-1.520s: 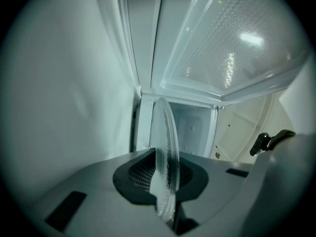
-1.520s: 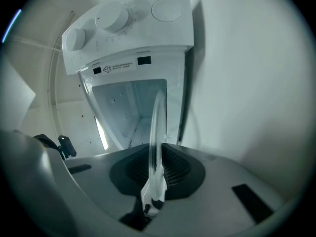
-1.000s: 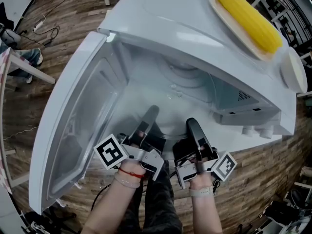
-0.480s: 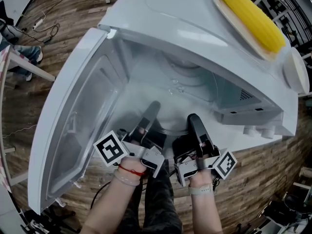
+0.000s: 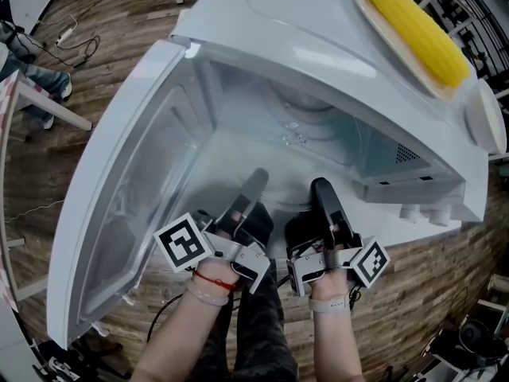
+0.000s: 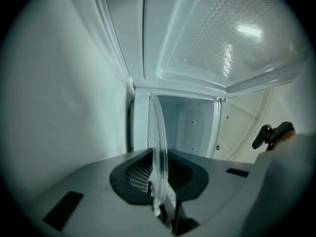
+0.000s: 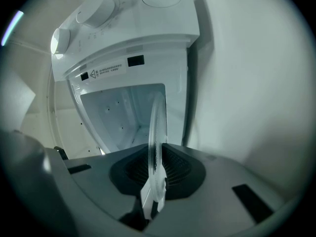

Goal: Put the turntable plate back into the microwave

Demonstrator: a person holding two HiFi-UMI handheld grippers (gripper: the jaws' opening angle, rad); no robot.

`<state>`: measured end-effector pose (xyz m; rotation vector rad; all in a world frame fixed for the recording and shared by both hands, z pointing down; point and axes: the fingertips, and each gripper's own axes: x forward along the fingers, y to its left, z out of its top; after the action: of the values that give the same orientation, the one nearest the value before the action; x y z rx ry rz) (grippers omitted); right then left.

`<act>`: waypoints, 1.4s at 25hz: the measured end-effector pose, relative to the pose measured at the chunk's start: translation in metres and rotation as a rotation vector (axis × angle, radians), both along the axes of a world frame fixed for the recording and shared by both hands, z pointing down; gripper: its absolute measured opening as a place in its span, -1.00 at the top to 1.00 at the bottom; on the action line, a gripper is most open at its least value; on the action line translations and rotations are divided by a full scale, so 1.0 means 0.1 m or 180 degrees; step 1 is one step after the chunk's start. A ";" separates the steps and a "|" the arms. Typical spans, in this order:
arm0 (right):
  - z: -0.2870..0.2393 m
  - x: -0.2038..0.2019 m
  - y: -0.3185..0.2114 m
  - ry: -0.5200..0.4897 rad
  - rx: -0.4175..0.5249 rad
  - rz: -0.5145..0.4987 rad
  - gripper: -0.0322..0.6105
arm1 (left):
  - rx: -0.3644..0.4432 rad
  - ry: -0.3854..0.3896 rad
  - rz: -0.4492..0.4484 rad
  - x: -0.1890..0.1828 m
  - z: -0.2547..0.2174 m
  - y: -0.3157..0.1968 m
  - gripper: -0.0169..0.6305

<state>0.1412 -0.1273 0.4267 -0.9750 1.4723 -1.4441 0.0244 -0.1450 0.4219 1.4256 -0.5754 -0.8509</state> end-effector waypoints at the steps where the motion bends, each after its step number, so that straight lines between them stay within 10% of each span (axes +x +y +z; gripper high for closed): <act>1: 0.00 0.01 -0.01 0.0014 -0.0003 0.0012 0.73 | 0.0000 -0.0019 0.0012 0.00 0.00 0.00 0.82; 35: 0.05 -0.10 0.02 0.0201 -0.0049 -0.0143 0.72 | -0.0209 0.0146 -0.0006 0.14 0.09 -0.20 0.82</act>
<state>0.1312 -0.1249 0.4315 -1.0112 1.5395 -1.4705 0.0387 -0.1647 0.4307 1.3428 -0.5653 -0.8567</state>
